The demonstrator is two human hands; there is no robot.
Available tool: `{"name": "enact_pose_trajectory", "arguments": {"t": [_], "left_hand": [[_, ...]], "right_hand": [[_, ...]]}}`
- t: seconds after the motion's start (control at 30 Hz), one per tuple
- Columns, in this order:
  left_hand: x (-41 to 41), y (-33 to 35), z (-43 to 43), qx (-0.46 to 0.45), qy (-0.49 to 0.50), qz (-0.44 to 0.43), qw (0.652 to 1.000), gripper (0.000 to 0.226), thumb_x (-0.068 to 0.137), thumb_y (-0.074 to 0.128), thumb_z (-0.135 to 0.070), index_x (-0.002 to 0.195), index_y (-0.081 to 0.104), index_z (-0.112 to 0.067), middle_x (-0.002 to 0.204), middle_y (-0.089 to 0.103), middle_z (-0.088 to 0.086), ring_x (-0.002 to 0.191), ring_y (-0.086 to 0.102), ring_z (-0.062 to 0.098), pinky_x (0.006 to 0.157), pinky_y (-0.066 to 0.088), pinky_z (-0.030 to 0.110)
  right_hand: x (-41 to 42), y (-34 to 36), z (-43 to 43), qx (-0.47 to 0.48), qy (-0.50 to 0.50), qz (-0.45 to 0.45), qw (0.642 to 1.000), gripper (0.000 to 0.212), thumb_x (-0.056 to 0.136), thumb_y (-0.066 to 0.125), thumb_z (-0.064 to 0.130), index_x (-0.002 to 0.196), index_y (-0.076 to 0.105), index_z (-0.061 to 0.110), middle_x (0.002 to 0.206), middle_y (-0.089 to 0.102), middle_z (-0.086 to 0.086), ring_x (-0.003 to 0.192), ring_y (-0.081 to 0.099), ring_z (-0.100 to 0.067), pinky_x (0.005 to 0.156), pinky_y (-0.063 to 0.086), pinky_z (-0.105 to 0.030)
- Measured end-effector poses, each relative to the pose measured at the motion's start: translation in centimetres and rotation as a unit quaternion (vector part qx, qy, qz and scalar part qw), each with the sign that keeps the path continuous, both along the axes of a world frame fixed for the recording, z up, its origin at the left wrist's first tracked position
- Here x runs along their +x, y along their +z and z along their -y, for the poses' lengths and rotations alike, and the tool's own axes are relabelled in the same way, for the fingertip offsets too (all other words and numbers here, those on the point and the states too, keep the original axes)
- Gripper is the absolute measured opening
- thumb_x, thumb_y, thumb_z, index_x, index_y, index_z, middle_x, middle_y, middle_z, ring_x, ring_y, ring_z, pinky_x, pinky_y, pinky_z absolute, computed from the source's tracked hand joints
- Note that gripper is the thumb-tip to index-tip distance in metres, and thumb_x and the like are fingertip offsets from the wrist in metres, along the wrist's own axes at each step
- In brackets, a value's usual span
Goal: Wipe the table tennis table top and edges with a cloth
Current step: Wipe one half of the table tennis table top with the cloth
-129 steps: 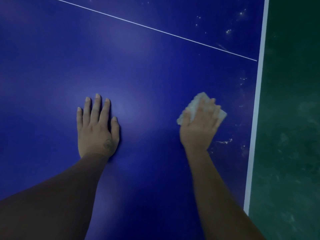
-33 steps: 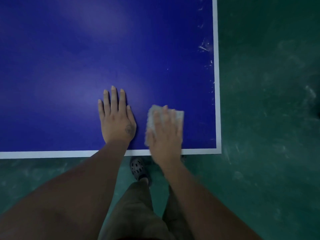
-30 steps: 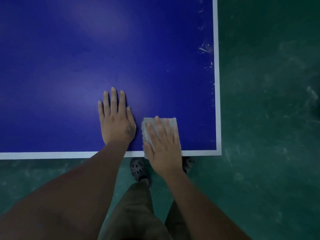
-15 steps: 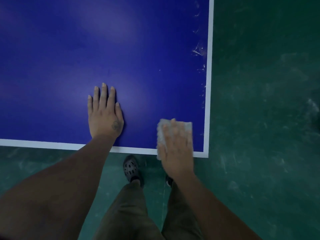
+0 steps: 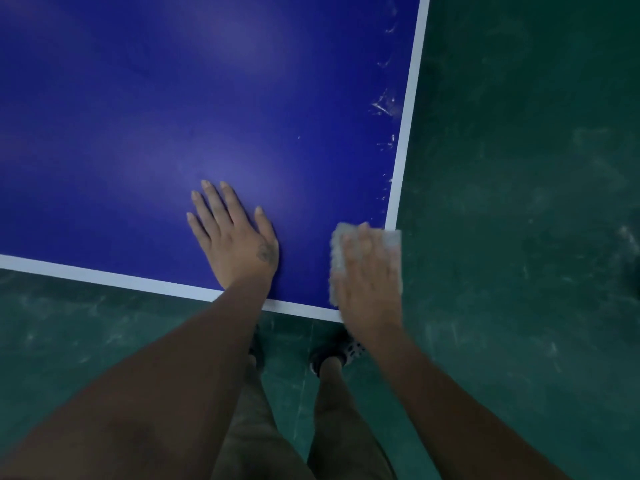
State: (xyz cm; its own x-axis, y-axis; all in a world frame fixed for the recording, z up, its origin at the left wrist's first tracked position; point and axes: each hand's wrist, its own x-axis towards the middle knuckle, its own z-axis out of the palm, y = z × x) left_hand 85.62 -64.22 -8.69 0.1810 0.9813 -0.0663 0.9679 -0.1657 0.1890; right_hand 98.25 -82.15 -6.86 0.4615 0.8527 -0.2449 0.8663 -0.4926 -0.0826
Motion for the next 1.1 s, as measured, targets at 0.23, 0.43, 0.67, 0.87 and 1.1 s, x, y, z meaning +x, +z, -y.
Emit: {"name": "enact_pose_trajectory", "arguments": {"t": [0.23, 0.43, 0.67, 0.87, 1.1], "left_hand": [[0.2, -0.4, -0.1, 0.023, 0.012, 0.011, 1.000, 0.072, 0.112, 0.033, -0.048, 0.172, 0.021, -0.009, 0.181, 0.012, 0.013, 0.168, 0.005, 0.032, 0.136, 0.005, 0.054], [0.3, -0.7, -0.2, 0.041, 0.026, 0.007, 0.999, 0.072, 0.110, 0.035, -0.049, 0.171, 0.025, -0.012, 0.181, 0.015, 0.011, 0.168, 0.007, 0.029, 0.136, 0.006, 0.051], [0.3, -0.5, -0.2, 0.051, 0.030, 0.030, 0.998, 0.071, 0.110, 0.039, -0.049, 0.170, 0.028, -0.013, 0.180, 0.018, 0.010, 0.168, 0.009, 0.029, 0.136, 0.006, 0.051], [0.3, -0.6, -0.1, 0.057, 0.029, 0.028, 0.998, 0.070, 0.111, 0.042, -0.048, 0.170, 0.028, -0.014, 0.180, 0.018, 0.009, 0.168, 0.009, 0.029, 0.136, 0.005, 0.050], [0.3, -0.6, -0.1, 0.072, 0.031, 0.035, 0.996, 0.069, 0.111, 0.047, -0.047, 0.169, 0.032, -0.013, 0.179, 0.022, 0.010, 0.167, 0.013, 0.030, 0.136, 0.007, 0.049]], "right_hand": [[2.7, -1.1, -1.3, 0.074, 0.178, -0.013, 0.981, 0.066, 0.114, 0.036, 0.040, 0.171, 0.014, 0.016, 0.179, 0.005, -0.013, 0.165, 0.003, -0.037, 0.130, 0.017, -0.062], [12.8, -1.1, -7.7, 0.075, -0.013, 0.001, 0.997, 0.065, 0.113, 0.022, 0.047, 0.172, 0.013, 0.020, 0.179, 0.006, -0.015, 0.165, 0.002, -0.038, 0.133, 0.006, -0.058], [5.7, -1.2, -3.2, 0.105, 0.219, -0.044, 0.969, 0.062, 0.114, 0.035, 0.042, 0.170, 0.023, 0.019, 0.178, 0.014, -0.010, 0.165, 0.008, -0.035, 0.131, 0.016, -0.060], [13.2, -1.6, -6.8, 0.080, 0.154, -0.011, 0.985, 0.063, 0.114, 0.027, 0.048, 0.171, 0.017, 0.024, 0.179, 0.010, -0.012, 0.165, 0.005, -0.038, 0.131, 0.012, -0.063], [5.2, -0.6, -2.8, 0.096, 0.191, -0.064, 0.975, 0.067, 0.113, 0.038, 0.045, 0.172, 0.016, 0.022, 0.179, 0.005, -0.012, 0.165, 0.002, -0.036, 0.132, 0.011, -0.061]]}}
